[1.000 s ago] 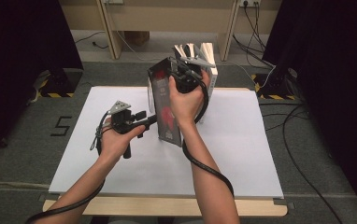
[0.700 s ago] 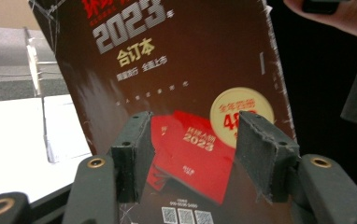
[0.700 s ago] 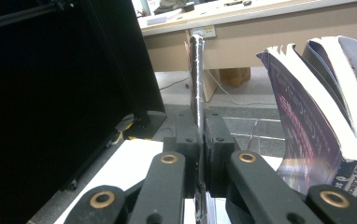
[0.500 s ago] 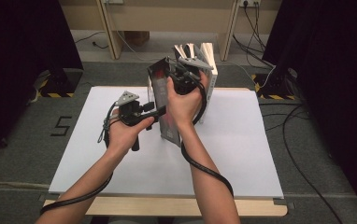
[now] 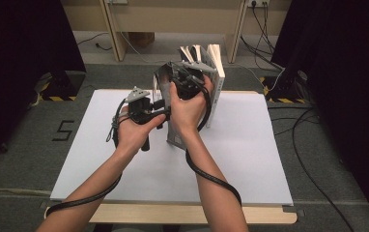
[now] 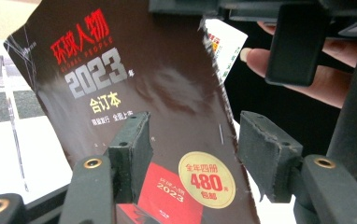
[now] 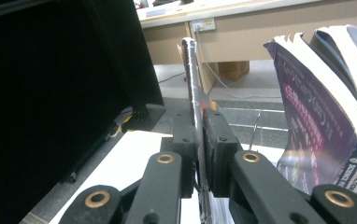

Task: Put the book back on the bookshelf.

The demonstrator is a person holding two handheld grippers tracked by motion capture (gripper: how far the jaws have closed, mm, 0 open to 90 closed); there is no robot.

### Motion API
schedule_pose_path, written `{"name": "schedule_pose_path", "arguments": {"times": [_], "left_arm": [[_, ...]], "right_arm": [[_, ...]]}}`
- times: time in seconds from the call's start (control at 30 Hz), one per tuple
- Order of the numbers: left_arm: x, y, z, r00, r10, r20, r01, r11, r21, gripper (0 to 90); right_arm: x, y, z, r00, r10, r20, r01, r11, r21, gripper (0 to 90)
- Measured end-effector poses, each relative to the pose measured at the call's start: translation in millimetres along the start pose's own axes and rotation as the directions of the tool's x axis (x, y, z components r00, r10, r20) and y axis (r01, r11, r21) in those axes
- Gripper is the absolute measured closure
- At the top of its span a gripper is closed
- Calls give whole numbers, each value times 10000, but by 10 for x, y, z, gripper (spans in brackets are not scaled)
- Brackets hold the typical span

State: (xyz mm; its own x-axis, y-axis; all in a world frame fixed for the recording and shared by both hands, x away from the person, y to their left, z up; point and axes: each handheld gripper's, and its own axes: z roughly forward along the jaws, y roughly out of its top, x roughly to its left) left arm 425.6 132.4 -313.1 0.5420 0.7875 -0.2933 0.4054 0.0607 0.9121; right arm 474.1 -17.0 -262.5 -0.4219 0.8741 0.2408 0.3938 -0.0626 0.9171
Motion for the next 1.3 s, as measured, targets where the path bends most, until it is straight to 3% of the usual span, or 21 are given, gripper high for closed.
{"name": "schedule_pose_path", "arguments": {"times": [0.33,0.63,0.87,1.1,1.3], "left_arm": [[-3,-7,97,9999,-135,14,135,9999,95,436],[-55,-4,157,9999,-143,57,143,9998,123,440],[-41,-17,212,9996,-125,-252,132,9995,295,447],[-14,-62,285,9988,-359,-322,370,9988,315,442],[-5,-97,344,9983,-271,-507,289,9990,354,444]], "right_arm": [[-11,-44,28,9999,-120,-11,120,9998,188,848],[-56,-92,22,9999,73,-93,-69,9992,386,844],[-42,-105,2,9999,108,-120,-104,9993,358,845],[-26,-128,25,9999,-26,-108,31,9991,425,845],[-16,-151,38,9999,-52,-147,59,9987,497,844]]}}
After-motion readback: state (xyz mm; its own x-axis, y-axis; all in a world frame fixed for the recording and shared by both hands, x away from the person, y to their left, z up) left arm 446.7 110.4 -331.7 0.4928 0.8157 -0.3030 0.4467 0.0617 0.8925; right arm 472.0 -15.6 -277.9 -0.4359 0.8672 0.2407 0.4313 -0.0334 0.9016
